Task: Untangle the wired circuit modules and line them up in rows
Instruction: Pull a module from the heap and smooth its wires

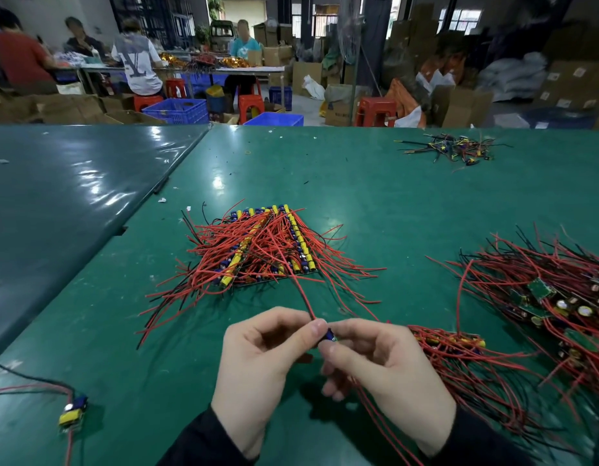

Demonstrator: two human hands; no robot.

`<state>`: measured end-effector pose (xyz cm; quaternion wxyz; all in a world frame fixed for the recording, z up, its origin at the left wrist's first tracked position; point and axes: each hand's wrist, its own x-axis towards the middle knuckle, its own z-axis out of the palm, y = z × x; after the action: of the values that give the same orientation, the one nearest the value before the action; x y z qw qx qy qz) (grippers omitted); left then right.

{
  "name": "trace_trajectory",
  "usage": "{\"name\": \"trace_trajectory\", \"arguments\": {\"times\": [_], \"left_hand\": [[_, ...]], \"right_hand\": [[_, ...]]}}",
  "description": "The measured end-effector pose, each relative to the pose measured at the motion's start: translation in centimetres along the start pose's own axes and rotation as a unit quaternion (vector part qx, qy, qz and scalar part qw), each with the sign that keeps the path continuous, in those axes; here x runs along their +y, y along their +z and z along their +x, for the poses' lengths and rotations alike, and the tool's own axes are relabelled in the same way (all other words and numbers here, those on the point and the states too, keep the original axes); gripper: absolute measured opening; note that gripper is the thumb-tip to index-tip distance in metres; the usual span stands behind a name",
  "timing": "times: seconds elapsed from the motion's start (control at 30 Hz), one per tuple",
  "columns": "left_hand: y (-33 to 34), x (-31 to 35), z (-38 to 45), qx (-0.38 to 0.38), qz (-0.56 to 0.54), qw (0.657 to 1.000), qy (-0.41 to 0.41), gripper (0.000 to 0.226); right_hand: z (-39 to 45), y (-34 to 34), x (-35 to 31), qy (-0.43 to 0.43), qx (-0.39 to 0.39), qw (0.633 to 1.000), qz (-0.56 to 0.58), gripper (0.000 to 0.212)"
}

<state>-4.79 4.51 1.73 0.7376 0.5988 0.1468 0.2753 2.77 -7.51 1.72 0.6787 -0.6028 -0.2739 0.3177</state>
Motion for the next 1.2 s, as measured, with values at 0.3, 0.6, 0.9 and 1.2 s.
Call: {"name": "trace_trajectory", "arguments": {"times": [0.3, 0.6, 0.9, 1.2], "left_hand": [[-0.5, 0.6, 0.4, -0.039, 0.005, 0.999, -0.013, 0.034], [-0.8, 1.0, 0.4, -0.023, -0.03, 0.999, 0.029, 0.03], [-0.3, 0.3, 0.4, 0.008, 0.002, 0.998, 0.057, 0.022], [-0.2, -0.3, 0.2, -0.012, 0.027, 0.998, -0.054, 0.026]], "right_hand": [[0.0, -0.1, -0.2, -0.006, -0.016, 1.0, 0.008, 0.024], [-0.5, -0.1, -0.4, -0.027, -0.049, 0.998, 0.031, 0.022], [-0.5, 0.3, 0.0, -0.042, -0.02, 0.999, 0.0, 0.02], [-0.8, -0.1, 0.5, -0.174, 0.091, 0.941, -0.275, 0.018]]}}
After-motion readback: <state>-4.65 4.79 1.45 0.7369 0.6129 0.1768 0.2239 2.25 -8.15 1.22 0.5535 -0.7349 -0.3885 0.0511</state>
